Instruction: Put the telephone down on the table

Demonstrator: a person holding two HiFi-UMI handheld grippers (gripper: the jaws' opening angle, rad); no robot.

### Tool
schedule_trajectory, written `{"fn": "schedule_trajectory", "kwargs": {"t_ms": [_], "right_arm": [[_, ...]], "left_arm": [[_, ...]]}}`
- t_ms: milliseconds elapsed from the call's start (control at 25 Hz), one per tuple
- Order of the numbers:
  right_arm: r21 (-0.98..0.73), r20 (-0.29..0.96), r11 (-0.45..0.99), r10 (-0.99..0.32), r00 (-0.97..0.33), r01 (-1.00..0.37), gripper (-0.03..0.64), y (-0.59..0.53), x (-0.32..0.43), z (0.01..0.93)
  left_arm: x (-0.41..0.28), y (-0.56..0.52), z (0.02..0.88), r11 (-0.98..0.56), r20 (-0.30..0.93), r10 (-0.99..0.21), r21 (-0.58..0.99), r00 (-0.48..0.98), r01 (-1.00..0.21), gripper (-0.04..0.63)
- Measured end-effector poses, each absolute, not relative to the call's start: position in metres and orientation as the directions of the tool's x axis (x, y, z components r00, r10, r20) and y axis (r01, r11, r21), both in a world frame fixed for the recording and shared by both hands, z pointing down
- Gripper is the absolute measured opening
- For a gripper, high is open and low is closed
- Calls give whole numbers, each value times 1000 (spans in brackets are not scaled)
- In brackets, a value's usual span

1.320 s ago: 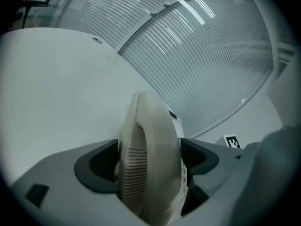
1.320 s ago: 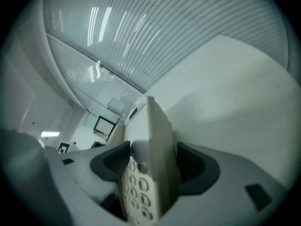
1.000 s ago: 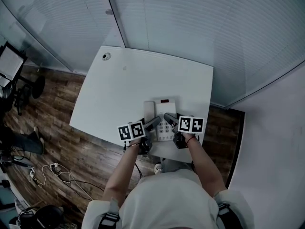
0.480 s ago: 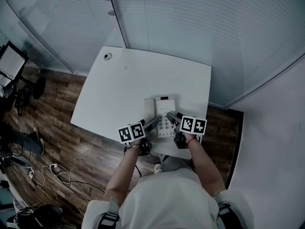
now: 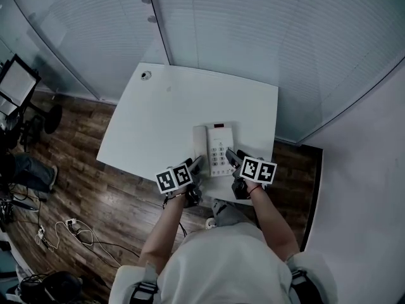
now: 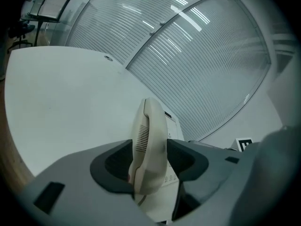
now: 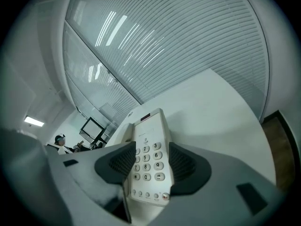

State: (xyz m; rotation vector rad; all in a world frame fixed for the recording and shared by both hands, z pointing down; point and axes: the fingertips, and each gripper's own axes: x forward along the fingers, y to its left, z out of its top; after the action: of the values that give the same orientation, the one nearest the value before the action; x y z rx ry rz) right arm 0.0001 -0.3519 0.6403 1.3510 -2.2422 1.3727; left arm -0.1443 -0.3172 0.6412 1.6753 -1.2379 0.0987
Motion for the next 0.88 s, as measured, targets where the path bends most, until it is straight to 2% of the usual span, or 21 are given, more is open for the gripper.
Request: {"fn": "schedule_trajectory", "kwargs": {"t_ms": [320,400,880], "right_arm": [[-594,540,196,-621,-568,-780,126,-327,-3,622],[-568,538,222,-628,-562,-792,109,-321,-5,618],[-471,513,317,-661,-547,-824,65,-281,-11,594]], "left_arm": [[-151,-296,630,36,568,-697,638,439,-769,179],[-152,-290,629,38,570,-701,630,428,-776,145],[-149,-250,621,27,567,-711,613,416,-790,61]]}}
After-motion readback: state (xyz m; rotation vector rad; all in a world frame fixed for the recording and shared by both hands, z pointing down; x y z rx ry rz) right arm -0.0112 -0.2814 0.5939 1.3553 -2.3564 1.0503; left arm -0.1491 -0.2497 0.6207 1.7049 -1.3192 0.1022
